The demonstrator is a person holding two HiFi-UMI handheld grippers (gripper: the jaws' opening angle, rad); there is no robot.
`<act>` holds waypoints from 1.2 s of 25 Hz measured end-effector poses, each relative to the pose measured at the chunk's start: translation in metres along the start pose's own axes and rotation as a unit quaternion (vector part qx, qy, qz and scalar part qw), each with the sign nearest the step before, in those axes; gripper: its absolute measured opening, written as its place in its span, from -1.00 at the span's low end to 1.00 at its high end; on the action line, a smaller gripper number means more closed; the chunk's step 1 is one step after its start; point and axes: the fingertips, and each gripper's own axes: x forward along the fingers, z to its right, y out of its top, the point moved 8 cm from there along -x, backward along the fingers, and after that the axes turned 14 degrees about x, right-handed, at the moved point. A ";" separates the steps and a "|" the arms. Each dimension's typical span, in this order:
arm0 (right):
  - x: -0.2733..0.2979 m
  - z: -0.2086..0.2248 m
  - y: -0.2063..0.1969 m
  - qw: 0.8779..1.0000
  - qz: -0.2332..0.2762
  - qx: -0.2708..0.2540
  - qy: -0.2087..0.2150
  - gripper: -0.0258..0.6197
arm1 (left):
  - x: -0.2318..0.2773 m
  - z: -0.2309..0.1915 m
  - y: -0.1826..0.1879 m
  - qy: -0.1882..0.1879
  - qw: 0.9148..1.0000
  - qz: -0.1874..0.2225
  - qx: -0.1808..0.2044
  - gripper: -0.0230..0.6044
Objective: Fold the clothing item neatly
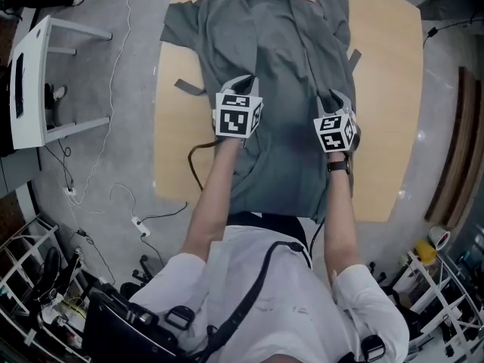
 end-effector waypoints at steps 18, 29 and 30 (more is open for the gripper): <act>0.019 0.002 -0.017 0.998 -0.029 -0.033 -0.053 -0.88 | 0.002 0.004 -0.003 -0.003 1.000 -0.001 0.008 -0.91; -0.040 0.009 0.055 0.955 0.134 0.249 0.093 -0.89 | 0.004 0.011 0.007 -0.045 0.999 0.014 0.012 -0.91; -0.045 0.005 0.066 0.948 0.147 0.259 0.109 -0.89 | 0.004 0.011 0.009 -0.050 0.999 0.015 0.013 -0.91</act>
